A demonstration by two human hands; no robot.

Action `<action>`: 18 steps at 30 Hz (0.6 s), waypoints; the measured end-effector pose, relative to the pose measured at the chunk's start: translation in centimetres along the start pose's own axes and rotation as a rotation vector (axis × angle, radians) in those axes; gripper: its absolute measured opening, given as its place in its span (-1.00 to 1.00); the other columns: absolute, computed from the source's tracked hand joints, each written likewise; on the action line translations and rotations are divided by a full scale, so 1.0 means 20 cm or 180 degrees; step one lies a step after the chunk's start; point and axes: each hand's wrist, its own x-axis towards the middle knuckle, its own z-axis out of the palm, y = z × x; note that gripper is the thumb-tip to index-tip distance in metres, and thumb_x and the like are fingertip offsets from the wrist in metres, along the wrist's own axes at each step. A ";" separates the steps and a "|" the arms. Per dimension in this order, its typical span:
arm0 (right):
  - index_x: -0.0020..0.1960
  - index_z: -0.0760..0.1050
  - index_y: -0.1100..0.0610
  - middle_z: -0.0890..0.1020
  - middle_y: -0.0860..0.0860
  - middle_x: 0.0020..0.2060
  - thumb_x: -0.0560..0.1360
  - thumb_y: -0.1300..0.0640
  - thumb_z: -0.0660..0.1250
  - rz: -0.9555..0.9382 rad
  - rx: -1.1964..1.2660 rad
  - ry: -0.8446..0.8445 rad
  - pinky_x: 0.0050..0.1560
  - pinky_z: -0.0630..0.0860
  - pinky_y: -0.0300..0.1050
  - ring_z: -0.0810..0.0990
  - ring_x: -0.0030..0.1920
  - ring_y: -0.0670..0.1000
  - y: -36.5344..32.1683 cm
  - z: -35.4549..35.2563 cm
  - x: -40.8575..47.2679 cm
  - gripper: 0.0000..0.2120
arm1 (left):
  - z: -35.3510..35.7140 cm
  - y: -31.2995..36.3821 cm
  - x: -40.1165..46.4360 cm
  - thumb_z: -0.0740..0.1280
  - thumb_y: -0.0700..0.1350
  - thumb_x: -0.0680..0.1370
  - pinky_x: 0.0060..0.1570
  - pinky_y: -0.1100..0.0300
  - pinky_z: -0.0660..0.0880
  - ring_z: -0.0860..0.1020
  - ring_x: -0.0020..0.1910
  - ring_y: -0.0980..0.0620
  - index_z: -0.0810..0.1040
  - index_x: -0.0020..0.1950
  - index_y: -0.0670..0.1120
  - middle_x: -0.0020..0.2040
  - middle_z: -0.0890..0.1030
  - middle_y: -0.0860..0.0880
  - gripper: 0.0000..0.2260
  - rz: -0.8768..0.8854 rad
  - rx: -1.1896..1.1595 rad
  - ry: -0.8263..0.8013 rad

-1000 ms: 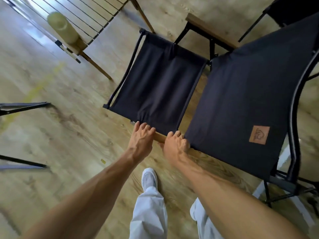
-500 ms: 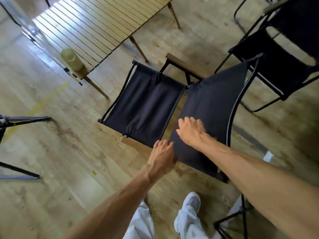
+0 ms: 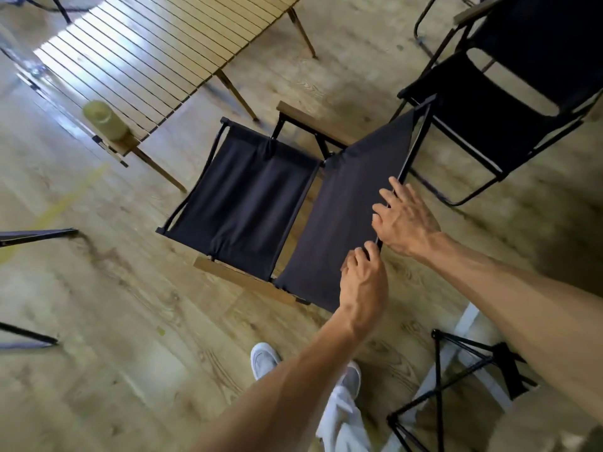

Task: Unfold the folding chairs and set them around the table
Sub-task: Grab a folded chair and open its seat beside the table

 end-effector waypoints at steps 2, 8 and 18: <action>0.41 0.42 0.13 0.24 0.10 0.54 0.67 -0.03 -0.06 0.0092 0.0110 -0.0018 0.54 -0.07 0.15 -0.07 0.59 0.11 -0.02 -0.03 0.02 -0.53 | -0.04 -0.03 0.01 0.23 -0.28 0.58 0.20 -0.01 0.46 0.43 0.32 -0.17 0.14 0.51 -0.24 0.34 0.42 -0.19 -0.48 0.0098 0.0142 0.0104; 0.42 0.42 0.06 0.36 0.03 0.47 0.66 -0.08 -0.10 -0.0451 0.0091 0.0022 0.52 -0.09 0.16 0.08 0.56 0.09 -0.15 -0.07 0.08 -0.51 | -0.20 -0.39 -0.08 0.24 -0.36 0.53 0.08 0.00 0.50 0.49 0.30 -0.15 0.17 0.51 -0.18 0.35 0.46 -0.13 -0.44 0.0302 0.0227 0.0120; 0.44 0.35 -0.01 0.46 0.01 0.36 0.53 -0.03 0.23 -0.1050 -0.0505 -0.0403 0.50 0.10 0.04 0.39 0.37 0.07 -0.31 -0.16 0.31 -0.52 | -0.34 -0.79 -0.14 0.20 -0.37 0.54 0.31 0.03 0.44 0.36 0.47 -0.10 0.14 0.60 -0.08 0.52 0.33 -0.10 -0.37 0.0247 0.0186 0.0174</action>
